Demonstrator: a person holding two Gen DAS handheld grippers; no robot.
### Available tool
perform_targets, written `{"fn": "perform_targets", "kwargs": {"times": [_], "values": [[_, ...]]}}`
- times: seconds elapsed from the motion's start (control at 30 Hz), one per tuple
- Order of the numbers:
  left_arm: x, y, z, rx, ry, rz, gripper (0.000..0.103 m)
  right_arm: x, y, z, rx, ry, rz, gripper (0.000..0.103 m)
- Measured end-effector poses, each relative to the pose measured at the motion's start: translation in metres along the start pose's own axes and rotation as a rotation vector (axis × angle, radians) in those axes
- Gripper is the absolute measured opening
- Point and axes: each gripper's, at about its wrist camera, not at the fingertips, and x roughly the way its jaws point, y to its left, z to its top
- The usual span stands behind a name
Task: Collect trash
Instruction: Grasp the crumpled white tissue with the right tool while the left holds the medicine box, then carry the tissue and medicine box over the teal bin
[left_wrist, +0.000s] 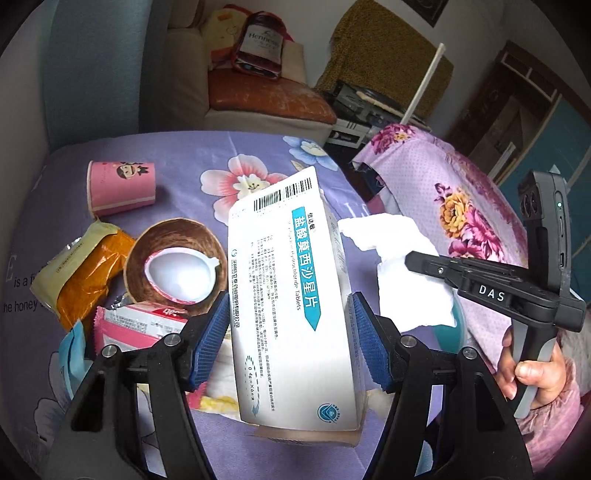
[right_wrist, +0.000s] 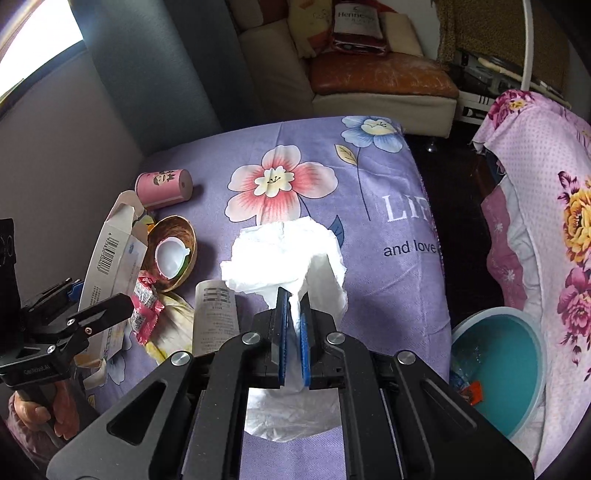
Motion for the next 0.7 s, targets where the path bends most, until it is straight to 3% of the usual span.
{"fn": "perform_targets", "kwargs": {"times": [0.43, 0.7], "values": [[0.085, -0.157, -0.011, 0.243, 0.158, -0.126, 0.067, -0.061, -0.133, -0.067, 0.251, -0.075, -0.08, 0.006], [0.138, -0.22, -0.03, 0.331, 0.279, -0.145, 0.067, -0.076, -0.202, -0.109, 0.38, -0.09, -0.109, 0.006]]}}
